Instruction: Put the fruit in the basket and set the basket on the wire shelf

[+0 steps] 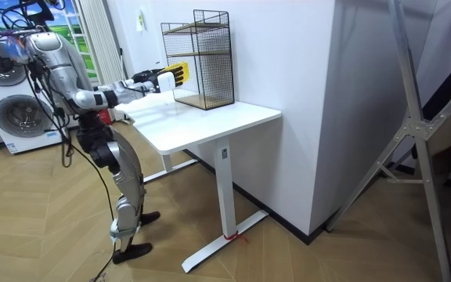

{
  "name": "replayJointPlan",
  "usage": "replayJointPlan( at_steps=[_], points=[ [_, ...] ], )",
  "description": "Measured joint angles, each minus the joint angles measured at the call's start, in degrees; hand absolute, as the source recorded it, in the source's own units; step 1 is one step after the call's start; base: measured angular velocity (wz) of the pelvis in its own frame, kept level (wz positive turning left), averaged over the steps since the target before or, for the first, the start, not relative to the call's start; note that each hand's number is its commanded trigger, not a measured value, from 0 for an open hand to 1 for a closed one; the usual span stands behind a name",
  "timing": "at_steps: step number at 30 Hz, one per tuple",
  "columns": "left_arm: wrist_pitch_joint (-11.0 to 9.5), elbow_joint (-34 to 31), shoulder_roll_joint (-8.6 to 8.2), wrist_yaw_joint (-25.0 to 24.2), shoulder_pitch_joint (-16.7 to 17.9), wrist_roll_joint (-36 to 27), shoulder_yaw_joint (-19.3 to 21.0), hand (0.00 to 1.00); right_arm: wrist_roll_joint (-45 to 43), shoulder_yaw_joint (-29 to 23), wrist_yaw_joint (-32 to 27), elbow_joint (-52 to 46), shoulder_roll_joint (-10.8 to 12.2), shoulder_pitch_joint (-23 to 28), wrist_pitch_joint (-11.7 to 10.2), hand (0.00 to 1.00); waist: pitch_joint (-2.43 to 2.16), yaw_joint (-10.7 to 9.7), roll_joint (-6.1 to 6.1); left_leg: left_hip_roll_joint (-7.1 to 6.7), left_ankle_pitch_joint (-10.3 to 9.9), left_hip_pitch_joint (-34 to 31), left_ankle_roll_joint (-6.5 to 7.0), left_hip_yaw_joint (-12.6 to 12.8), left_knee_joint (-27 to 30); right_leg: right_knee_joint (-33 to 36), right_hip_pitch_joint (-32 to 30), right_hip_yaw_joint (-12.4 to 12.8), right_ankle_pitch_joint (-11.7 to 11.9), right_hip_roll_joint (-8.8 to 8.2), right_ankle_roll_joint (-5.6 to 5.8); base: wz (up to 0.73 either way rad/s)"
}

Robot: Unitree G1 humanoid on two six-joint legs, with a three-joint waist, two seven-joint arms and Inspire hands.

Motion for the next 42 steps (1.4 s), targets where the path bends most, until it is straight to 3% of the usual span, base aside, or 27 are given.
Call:
replayJointPlan(
  at_steps=[5, 9, 11, 14, 15, 16, 18, 20, 21, 22, 24, 25, 31, 34, 42],
  points=[
    [0.0, -0.16, -0.05, -0.18, 0.0, -1.27, -0.51, 0.0, 0.18, -0.12, -0.57, -0.01, 0.01, 0.0, 0.0, 0.0, 0.03, -0.19, -0.07, -1.23, -0.55, -0.02, 0.57, -0.08, 0.09, 0.37, 0.13, -0.22, -0.79, -0.99, 0.77, 0.06],
    [0.01, -0.16, -0.09, -1.0, -0.01, -0.79, -0.52, 0.0, 0.05, -0.3, -0.78, -0.01, -0.06, 0.01, 0.0, 0.0, 0.1, -0.36, -0.18, -2.71, -1.58, -0.02, 1.58, 0.24, 0.41, 2.23, -0.3, -0.35, -2.36, -2.79, 1.99, 0.07],
    [0.01, -0.13, -0.03, -1.24, -0.01, -0.76, -0.55, 0.0, -0.03, -0.17, -1.75, -0.04, -0.15, 0.0, 0.0, 0.0, 0.17, -0.49, -0.8, -4.72, -2.54, 0.68, 2.69, 0.84, 0.52, 4.67, -0.4, -0.36, -4.06, -4.92, 3.2, 0.08],
    [0.01, -0.12, -0.28, -1.46, -0.04, -0.75, -1.1, 0.0, -0.49, -0.17, -3.01, -0.05, -0.84, -0.15, -0.05, 0.0, -0.22, -0.5, -1.47, -6.84, -4.76, 0.88, 4.65, 1.8, 0.91, 10.21, -1.56, -0.22, -6.01, -8.22, 5.23, 0.06],
    [0.01, -0.13, -0.65, -1.46, -0.06, -0.76, -1.29, 0.0, -0.49, -0.12, -3.22, -0.05, -0.98, -0.18, -0.05, 0.0, -0.19, -0.52, -1.46, -7.24, -5.2, 0.82, 5.02, 1.72, 1.38, 12.51, -2.43, -0.26, -5.94, -8.5, 5.34, 0.07],
    [0.02, 0.03, -0.66, -1.47, -0.05, -0.77, -1.39, 0.0, -0.49, 0.01, -3.64, 0.0, -1.04, -0.13, -0.05, 0.0, 0.03, -0.53, -1.38, -7.64, -5.94, 0.96, 5.77, 1.93, 2.34, 17.6, -4.12, 0.0, -5.06, -9.54, 6.36, 0.06],
    [0.02, 0.14, -0.87, -1.46, -0.08, -0.61, -1.67, 0.0, -0.49, -0.16, -3.78, 0.0, -0.9, -0.1, -0.06, 0.0, 0.21, -0.49, -1.14, -7.81, -6.85, 2.18, 6.6, 1.27, 2.88, 21.65, -5.5, 0.03, -2.69, -10.09, 7.32, 0.13],
    [-0.01, -0.01, -0.87, -1.34, -0.44, -0.07, -1.46, 0.0, -0.51, -0.71, -3.65, 0.01, -1.22, -0.29, -0.08, 0.0, 0.43, -1.01, -0.15, -7.23, -7.36, 2.36, 7.08, 0.23, 3.27, 20.27, -6.04, 0.35, -2.5, -8.92, 7.77, 0.05],
    [0.0, -0.04, -0.88, -0.97, -1.09, 0.17, -1.11, 0.0, -0.5, -0.64, -3.55, 0.01, -0.98, -0.77, -0.08, 0.0, 0.5, -0.8, 0.01, -6.91, -7.35, 2.11, 7.2, 0.16, 3.09, 14.93, -6.65, 0.66, -2.96, -7.89, 7.45, 0.0],
    [0.02, -0.04, -0.82, -0.89, -1.74, 0.32, -1.06, 0.0, -0.45, -0.68, -3.57, 0.02, -1.0, -0.9, -0.08, 0.0, 0.59, -0.93, 0.06, -6.97, -7.27, 1.85, 7.53, 0.46, 3.01, 8.8, -7.23, 0.77, -0.88, -6.98, 7.26, 0.13],
    [0.24, 0.1, -1.14, -0.89, -1.84, 0.27, -1.19, 0.0, -0.19, -0.68, -3.58, 0.55, -1.18, -0.96, -0.07, 0.0, 0.27, -1.39, 1.13, -7.15, -7.24, 2.37, 7.92, 0.23, 1.91, 6.57, -6.67, 1.04, 0.8, -6.13, 7.17, 0.05],
    [0.34, 0.07, -1.11, -0.89, -2.33, 0.25, -0.88, 0.0, 0.06, -0.75, -3.59, 1.0, -1.17, -1.75, 0.01, 0.0, 0.33, -1.55, 1.66, -7.14, -6.9, 2.49, 8.08, 0.26, 1.05, 4.94, -6.24, 1.07, 1.6, -5.86, 7.29, -0.11],
    [3.43, 0.36, -1.21, -0.9, -3.52, 0.44, -0.89, 0.0, 0.03, -1.9, -3.9, 1.27, -1.19, -2.94, 1.21, 0.0, 0.25, -1.83, 1.49, -6.83, -5.47, 5.1, 8.29, 0.25, -3.69, -1.99, -2.48, 0.8, 4.82, -4.66, 7.64, -0.02],
    [4.63, 1.22, -1.15, -0.9, -4.99, 0.4, -0.47, 0.0, -0.01, -2.1, -4.86, 1.31, -1.15, -4.13, 2.69, 0.0, 0.27, -1.7, 1.19, -6.38, -5.46, 5.11, 8.25, 0.45, -3.97, -4.05, -1.57, 0.77, 5.61, -4.08, 7.58, -0.02],
    [7.37, 6.79, -1.62, -0.9, -10.57, 0.45, 0.24, 0.0, -0.07, -2.39, -7.6, 3.69, -1.23, -6.68, 2.81, 0.0, 0.31, -1.67, 1.15, -6.22, -5.3, 7.11, 7.97, 0.43, -5.57, -7.96, 1.33, 0.26, 6.7, -3.54, 7.52, 0.0]
  ],
)
